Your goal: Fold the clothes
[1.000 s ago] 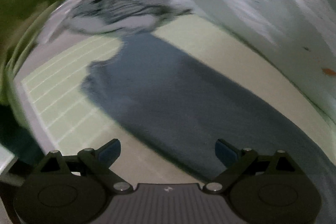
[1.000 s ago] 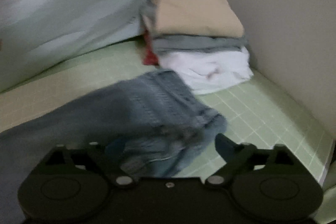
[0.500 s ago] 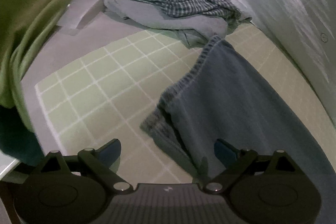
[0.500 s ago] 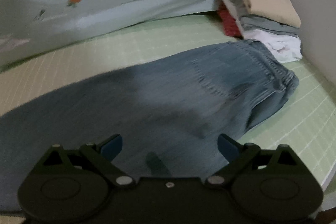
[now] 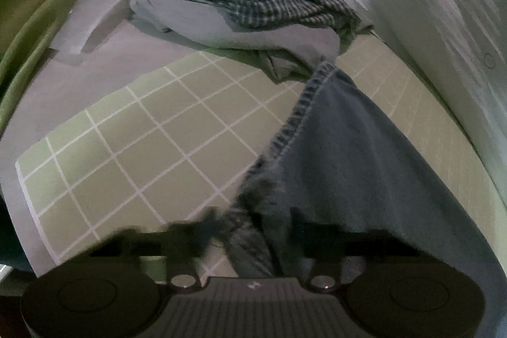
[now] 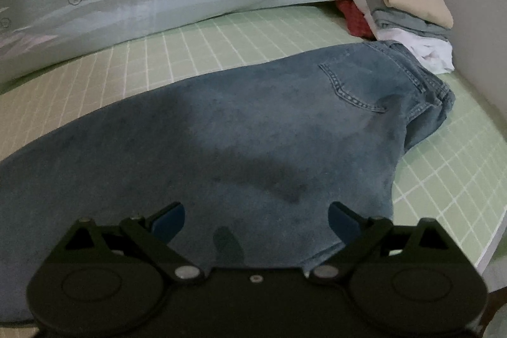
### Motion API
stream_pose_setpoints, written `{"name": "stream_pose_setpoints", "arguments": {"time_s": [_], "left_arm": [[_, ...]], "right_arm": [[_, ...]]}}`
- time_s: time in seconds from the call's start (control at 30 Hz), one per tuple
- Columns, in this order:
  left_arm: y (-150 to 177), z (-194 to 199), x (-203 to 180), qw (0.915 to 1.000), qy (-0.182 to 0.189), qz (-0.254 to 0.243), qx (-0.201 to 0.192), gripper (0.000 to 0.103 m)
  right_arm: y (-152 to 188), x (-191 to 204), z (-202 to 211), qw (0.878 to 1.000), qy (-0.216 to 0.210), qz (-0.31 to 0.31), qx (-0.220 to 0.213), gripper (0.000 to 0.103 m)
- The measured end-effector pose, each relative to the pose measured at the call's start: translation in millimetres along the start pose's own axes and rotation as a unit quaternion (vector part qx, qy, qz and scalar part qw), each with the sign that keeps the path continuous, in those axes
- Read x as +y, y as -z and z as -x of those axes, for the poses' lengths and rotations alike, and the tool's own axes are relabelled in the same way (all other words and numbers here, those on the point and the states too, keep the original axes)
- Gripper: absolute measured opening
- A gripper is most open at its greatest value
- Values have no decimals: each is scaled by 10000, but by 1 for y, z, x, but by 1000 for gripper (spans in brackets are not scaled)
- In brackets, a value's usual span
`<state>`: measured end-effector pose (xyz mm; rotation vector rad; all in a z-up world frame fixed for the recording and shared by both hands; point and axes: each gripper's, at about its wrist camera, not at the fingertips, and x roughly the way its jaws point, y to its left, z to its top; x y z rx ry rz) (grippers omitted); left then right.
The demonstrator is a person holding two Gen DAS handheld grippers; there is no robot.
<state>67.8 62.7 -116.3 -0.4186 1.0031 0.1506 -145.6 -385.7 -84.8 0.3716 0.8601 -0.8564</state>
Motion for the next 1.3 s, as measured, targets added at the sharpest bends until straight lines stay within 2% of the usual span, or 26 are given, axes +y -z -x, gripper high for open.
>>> {"name": "stream_pose_setpoints", "arguments": {"time_s": [0.1, 0.2, 0.3, 0.43, 0.53, 0.63, 0.7, 0.8, 0.97, 1.1, 1.23, 1.3], "left_arm": [[-4, 3, -3, 9996, 232, 159, -50, 18], [-6, 17, -26, 9985, 415, -123, -324, 18], [-3, 32, -65, 9942, 585, -640, -629, 17], [17, 50, -125, 9821, 924, -1342, -944, 17], [48, 63, -171, 9691, 1187, -1927, -986, 17], [91, 65, -208, 9591, 1415, -2366, -645, 17], [126, 55, -227, 9541, 1471, -2604, -180, 17], [167, 33, -239, 9532, 1162, -2750, 478, 17], [178, 27, -247, 9645, 827, -2470, 434, 18], [182, 36, -254, 9652, 764, -2466, 413, 20], [187, 45, -260, 9654, 708, -2478, 391, 29], [188, 52, -267, 9593, 820, -2668, 427, 45]], "right_arm": [[0, -8, -3, 10000, 51, -62, 33, 98], [-2, -22, -6, 9999, 86, -131, 53, 98], [-6, -38, -10, 9998, 101, -155, 46, 98], [-13, -63, -13, 9999, 53, -157, 6, 98], [-19, -86, -17, 9999, 23, -141, -25, 98], [-24, -110, -23, 9999, 29, -156, -9, 98], [-28, -125, -29, 9999, 34, -155, 18, 98], [-32, -146, -38, 9999, 39, -94, 66, 98], [-40, -177, -51, 9999, -2, 88, 94, 98], [-49, -196, -63, 9998, -116, 102, 160, 99], [-60, -202, -67, 9997, -163, 162, 128, 99], [-67, -208, -68, 9996, -236, 17, 139, 99]]}}
